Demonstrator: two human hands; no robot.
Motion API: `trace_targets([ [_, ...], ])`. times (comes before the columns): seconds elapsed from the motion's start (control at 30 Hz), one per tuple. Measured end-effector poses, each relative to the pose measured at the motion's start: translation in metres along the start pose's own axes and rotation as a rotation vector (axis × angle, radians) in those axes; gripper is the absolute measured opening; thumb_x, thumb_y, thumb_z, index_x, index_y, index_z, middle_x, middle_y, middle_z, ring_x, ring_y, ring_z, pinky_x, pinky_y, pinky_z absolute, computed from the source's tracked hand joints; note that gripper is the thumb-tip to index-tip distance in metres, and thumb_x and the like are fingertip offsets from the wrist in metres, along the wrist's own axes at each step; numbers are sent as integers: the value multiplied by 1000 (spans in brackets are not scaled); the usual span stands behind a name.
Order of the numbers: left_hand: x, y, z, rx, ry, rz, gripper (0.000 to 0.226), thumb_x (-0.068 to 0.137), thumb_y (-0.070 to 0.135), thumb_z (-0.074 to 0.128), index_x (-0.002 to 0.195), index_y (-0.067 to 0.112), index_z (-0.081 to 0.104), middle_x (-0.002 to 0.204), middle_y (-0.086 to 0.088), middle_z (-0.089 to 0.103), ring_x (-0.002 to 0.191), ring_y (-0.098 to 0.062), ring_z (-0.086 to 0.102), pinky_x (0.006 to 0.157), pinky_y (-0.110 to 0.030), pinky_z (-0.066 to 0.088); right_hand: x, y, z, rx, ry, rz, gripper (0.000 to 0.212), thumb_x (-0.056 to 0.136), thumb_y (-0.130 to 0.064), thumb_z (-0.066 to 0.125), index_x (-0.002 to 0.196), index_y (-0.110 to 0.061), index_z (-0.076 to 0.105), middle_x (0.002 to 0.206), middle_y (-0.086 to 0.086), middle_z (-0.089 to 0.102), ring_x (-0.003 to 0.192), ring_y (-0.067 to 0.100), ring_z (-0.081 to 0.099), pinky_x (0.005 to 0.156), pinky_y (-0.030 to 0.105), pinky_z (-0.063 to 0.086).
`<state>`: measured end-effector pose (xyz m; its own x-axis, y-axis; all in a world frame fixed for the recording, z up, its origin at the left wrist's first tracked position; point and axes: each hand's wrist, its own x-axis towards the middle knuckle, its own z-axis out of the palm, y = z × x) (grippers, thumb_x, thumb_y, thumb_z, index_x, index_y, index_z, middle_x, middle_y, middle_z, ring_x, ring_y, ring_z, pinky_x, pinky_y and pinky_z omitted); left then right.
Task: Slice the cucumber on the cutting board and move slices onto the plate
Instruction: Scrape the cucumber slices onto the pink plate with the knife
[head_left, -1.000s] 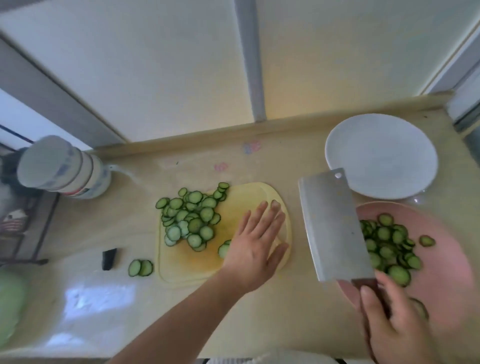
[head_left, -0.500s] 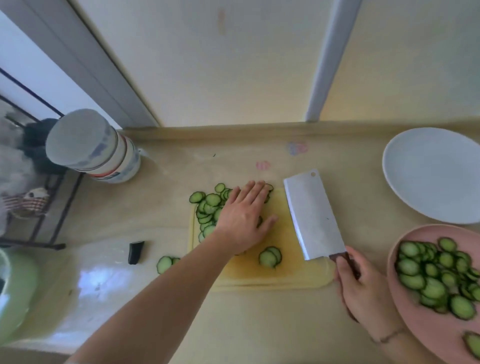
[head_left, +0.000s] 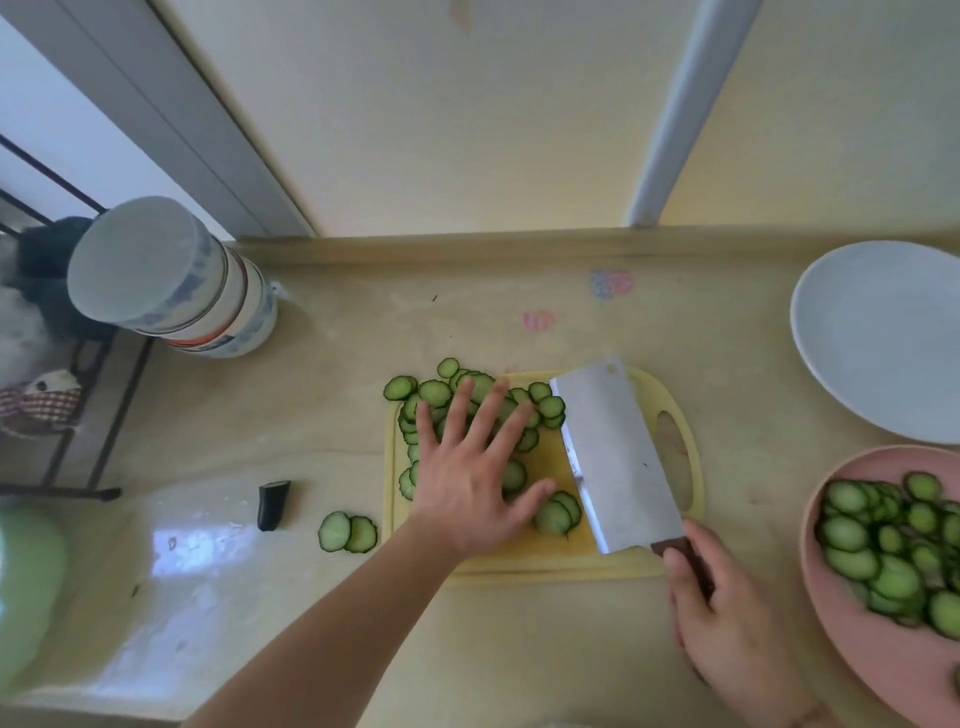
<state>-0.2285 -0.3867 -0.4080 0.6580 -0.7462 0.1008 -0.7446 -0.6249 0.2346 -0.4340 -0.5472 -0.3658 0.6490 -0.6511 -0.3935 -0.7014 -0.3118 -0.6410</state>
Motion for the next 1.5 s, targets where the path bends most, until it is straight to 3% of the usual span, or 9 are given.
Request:
trace_targets([
  [0.1,-7,-3,3,11,-24,7,82,87,77,40,152,27,43,164,-1,33,154,-31,21,116,-71,14,-10,-1,15,1,13,1,28,92,-31,54,115,-17,63,56,-14,61,54,18,63,63,33,52],
  [0.27,-6,0,4,39,-65,4,89,85,82,38,156,28,35,165,1,31,154,-31,21,116,-70,15,-16,-14,29,52,0,-20,26,92,-16,60,117,-12,64,54,-35,58,53,-6,58,61,8,45],
  [0.43,-5,1,4,26,-106,-34,94,86,86,28,160,29,24,170,1,14,156,-28,17,119,-65,17,-10,-29,35,33,-92,-31,23,95,-20,57,117,-17,62,57,-37,58,51,-2,57,57,22,46],
  [0.6,-4,1,3,29,-124,-47,95,87,85,30,160,25,21,170,2,15,156,-27,14,118,-65,20,-13,-40,39,51,-163,-82,13,96,-19,55,101,-31,55,62,-38,59,60,-5,60,57,9,43],
  [0.73,-4,1,4,41,-131,-31,92,89,83,28,159,25,22,169,2,17,156,-28,15,118,-65,19,-15,-47,45,120,-210,-97,22,98,-19,52,91,-39,46,59,-29,62,51,2,60,55,7,43],
  [0.87,-6,0,4,19,-108,12,89,90,80,28,158,24,24,169,0,17,156,-28,14,118,-65,20,-13,-45,49,81,-261,-164,13,99,-23,49,98,-35,55,60,-27,62,53,5,60,62,23,51],
  [1.07,-10,0,5,7,-84,92,87,90,75,37,159,21,30,169,-2,18,156,-29,14,116,-66,21,-16,-35,49,307,-272,-109,23,101,-18,44,93,-34,59,58,6,58,40,23,49,50,43,51],
  [1.2,-14,5,6,-8,-70,88,83,92,72,38,157,21,35,168,-1,22,156,-29,14,117,-66,19,-21,-28,46,413,-283,-79,36,101,-14,43,92,-45,60,58,5,54,41,21,44,45,37,43],
  [1.5,-16,35,6,-59,-80,100,78,95,67,38,159,22,29,169,-1,18,157,-29,9,119,-69,13,-28,-12,21,545,-245,-16,32,100,-7,46,95,-36,61,66,19,54,41,21,42,38,24,38],
])
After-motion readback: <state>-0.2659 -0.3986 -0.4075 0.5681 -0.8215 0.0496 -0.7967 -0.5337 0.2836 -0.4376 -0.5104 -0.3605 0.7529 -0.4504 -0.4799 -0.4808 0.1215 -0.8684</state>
